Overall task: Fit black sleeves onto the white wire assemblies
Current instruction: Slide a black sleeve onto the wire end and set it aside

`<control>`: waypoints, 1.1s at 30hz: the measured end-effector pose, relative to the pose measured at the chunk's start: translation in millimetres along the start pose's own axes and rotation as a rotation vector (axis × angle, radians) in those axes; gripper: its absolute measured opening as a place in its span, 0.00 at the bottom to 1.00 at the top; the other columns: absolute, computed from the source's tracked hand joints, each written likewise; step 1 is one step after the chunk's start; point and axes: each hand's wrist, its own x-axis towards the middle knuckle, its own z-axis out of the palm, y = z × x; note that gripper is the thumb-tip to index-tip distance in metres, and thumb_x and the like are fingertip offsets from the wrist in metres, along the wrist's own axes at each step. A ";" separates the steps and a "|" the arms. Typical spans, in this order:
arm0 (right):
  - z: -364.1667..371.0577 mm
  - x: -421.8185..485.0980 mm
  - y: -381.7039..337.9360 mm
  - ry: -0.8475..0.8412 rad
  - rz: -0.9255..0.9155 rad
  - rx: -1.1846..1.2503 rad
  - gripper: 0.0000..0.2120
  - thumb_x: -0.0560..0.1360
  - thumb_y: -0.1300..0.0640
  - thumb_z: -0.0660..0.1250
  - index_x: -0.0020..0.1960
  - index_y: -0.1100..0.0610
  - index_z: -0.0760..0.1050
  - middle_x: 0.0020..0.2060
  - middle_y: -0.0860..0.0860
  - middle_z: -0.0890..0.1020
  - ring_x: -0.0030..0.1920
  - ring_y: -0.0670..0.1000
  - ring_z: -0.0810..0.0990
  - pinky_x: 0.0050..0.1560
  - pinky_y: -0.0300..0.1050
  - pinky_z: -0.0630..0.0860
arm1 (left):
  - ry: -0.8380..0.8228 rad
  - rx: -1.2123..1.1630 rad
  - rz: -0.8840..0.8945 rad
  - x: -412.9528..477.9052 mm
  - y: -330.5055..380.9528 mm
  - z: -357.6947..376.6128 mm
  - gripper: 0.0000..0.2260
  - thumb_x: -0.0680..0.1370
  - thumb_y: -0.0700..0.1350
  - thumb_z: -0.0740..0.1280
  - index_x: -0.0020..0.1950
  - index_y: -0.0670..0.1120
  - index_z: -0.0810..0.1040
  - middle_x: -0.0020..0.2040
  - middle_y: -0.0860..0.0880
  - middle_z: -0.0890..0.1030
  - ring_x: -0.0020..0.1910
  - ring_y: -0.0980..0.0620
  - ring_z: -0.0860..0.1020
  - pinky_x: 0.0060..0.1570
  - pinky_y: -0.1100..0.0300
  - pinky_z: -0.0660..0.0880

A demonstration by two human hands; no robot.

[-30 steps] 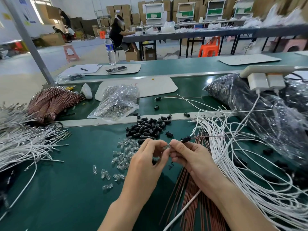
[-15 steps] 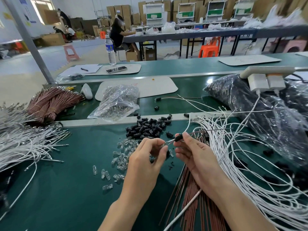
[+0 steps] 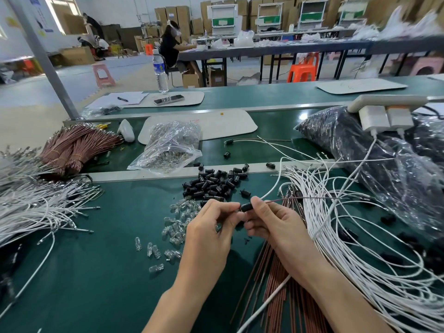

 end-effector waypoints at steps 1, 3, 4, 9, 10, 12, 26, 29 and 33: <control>-0.1 0.2 0.4 -0.008 0.002 -0.004 0.19 0.73 0.40 0.73 0.47 0.56 0.86 0.44 0.59 0.87 0.40 0.51 0.84 0.42 0.39 0.80 | 0.004 -0.008 -0.001 -0.5 -0.4 0.4 0.09 0.77 0.37 0.73 0.54 0.48 0.82 0.45 0.58 0.82 0.48 0.62 0.82 0.47 0.73 0.73; -0.1 0.5 1.2 -0.017 0.011 -0.007 0.19 0.72 0.39 0.73 0.46 0.55 0.86 0.44 0.59 0.87 0.40 0.51 0.84 0.42 0.40 0.80 | 0.004 -0.020 -0.004 -1.3 -1.0 0.6 0.09 0.76 0.35 0.73 0.54 0.47 0.82 0.45 0.58 0.83 0.47 0.63 0.82 0.47 0.74 0.73; -0.1 0.5 1.3 -0.022 0.013 -0.011 0.19 0.71 0.38 0.74 0.46 0.54 0.86 0.44 0.59 0.87 0.40 0.51 0.84 0.42 0.40 0.80 | 0.001 -0.030 -0.010 -1.1 -1.8 0.3 0.10 0.76 0.35 0.73 0.54 0.47 0.83 0.45 0.58 0.83 0.47 0.63 0.82 0.47 0.74 0.74; 0.4 0.5 -1.4 0.011 -0.008 -0.005 0.17 0.69 0.40 0.76 0.47 0.53 0.86 0.45 0.56 0.87 0.41 0.51 0.85 0.42 0.40 0.81 | -0.028 -0.047 -0.014 3.0 -2.3 -2.7 0.09 0.78 0.39 0.72 0.55 0.50 0.82 0.48 0.59 0.81 0.49 0.59 0.82 0.48 0.70 0.74; 0.1 0.6 -2.1 0.045 -0.017 0.017 0.16 0.68 0.42 0.77 0.48 0.54 0.86 0.44 0.54 0.87 0.41 0.51 0.85 0.42 0.40 0.81 | -0.033 -0.044 -0.013 3.1 -2.2 -2.6 0.08 0.78 0.40 0.72 0.55 0.51 0.81 0.48 0.59 0.81 0.49 0.58 0.81 0.48 0.70 0.75; -1.2 1.2 -2.4 0.106 -0.030 0.058 0.14 0.66 0.47 0.78 0.48 0.54 0.87 0.42 0.52 0.86 0.42 0.50 0.85 0.41 0.39 0.81 | -0.050 -0.046 -0.035 1.8 -2.2 -1.4 0.05 0.80 0.46 0.70 0.56 0.53 0.79 0.48 0.59 0.81 0.49 0.57 0.81 0.47 0.68 0.75; 11.0 -4.5 -1.4 0.089 -0.030 -0.026 0.10 0.72 0.50 0.69 0.44 0.54 0.87 0.42 0.56 0.88 0.44 0.53 0.88 0.40 0.36 0.81 | -0.198 0.020 -0.153 -4.2 -2.4 6.3 0.10 0.81 0.64 0.51 0.52 0.61 0.67 0.46 0.56 0.82 0.46 0.58 0.81 0.46 0.53 0.79; 10.9 -5.6 -1.1 0.106 -0.033 -0.011 0.12 0.72 0.51 0.69 0.46 0.59 0.84 0.42 0.57 0.88 0.45 0.55 0.88 0.41 0.38 0.82 | -0.217 0.061 -0.145 -4.7 -3.4 5.4 0.10 0.80 0.65 0.48 0.50 0.63 0.64 0.44 0.56 0.80 0.44 0.57 0.78 0.42 0.56 0.75; 11.7 -5.6 -0.8 0.114 -0.038 -0.007 0.14 0.72 0.51 0.68 0.47 0.61 0.82 0.42 0.57 0.88 0.45 0.54 0.88 0.42 0.38 0.82 | -0.229 0.059 -0.145 -3.8 -4.0 4.7 0.10 0.80 0.65 0.47 0.50 0.63 0.63 0.41 0.55 0.78 0.39 0.57 0.76 0.37 0.64 0.69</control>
